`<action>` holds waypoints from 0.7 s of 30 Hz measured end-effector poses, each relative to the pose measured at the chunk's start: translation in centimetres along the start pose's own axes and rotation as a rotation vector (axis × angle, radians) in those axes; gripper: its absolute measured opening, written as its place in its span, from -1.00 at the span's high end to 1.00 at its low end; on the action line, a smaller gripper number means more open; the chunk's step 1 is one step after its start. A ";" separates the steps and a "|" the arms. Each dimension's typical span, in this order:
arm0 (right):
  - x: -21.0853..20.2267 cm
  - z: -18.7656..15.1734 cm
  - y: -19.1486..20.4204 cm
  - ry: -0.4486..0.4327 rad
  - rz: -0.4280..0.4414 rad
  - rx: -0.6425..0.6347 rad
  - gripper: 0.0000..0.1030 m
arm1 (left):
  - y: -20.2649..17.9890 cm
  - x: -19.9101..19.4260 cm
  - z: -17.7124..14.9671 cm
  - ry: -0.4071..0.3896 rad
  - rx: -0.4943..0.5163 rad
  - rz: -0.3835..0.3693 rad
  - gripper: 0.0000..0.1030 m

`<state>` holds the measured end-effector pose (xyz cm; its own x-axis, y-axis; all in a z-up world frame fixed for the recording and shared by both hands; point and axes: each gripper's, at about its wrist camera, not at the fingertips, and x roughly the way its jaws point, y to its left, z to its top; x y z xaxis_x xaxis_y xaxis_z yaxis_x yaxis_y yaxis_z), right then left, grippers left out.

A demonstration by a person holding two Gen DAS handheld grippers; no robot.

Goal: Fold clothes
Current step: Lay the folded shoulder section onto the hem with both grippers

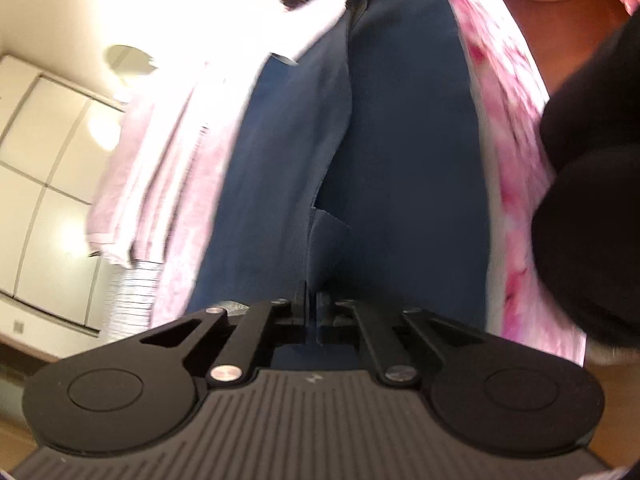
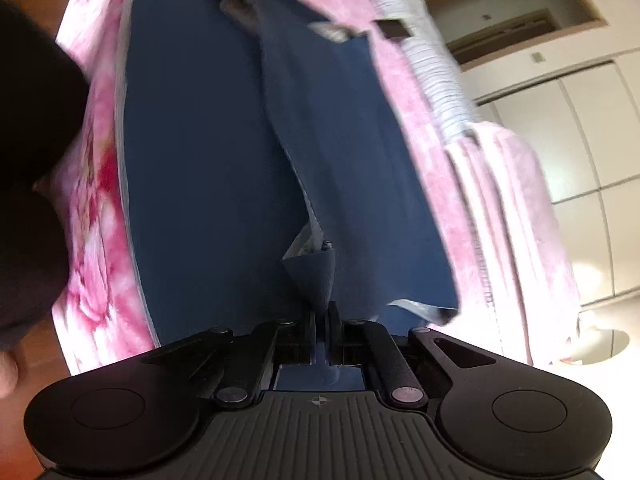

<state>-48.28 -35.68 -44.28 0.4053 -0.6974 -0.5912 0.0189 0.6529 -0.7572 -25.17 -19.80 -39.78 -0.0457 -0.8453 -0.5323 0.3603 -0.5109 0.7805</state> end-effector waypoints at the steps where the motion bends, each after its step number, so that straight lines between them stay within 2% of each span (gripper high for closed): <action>1: -0.8 -0.1 0.0 -0.009 -0.018 0.012 0.97 | -0.6 -0.7 0.2 -0.002 0.002 0.016 0.99; 5: -3.6 -0.5 1.8 -0.035 -0.043 0.039 0.97 | -3.7 -2.5 0.7 0.016 0.007 0.038 0.99; 8: -3.5 -1.3 3.6 -0.019 -0.038 0.050 0.97 | -5.2 -2.6 1.2 0.028 -0.002 0.037 0.99; 14: -3.5 -1.7 4.1 -0.007 -0.036 0.084 0.97 | -5.1 -2.6 1.8 0.046 -0.045 0.058 0.99; 21: -4.3 -2.3 5.3 -0.006 -0.015 0.090 0.97 | -7.1 -2.6 1.8 0.067 -0.015 0.054 1.00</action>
<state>-52.07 -29.92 -46.40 0.4102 -0.7058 -0.5776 0.1073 0.6663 -0.7379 -29.25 -14.27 -43.32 0.0367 -0.8589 -0.5108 0.3743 -0.4621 0.8040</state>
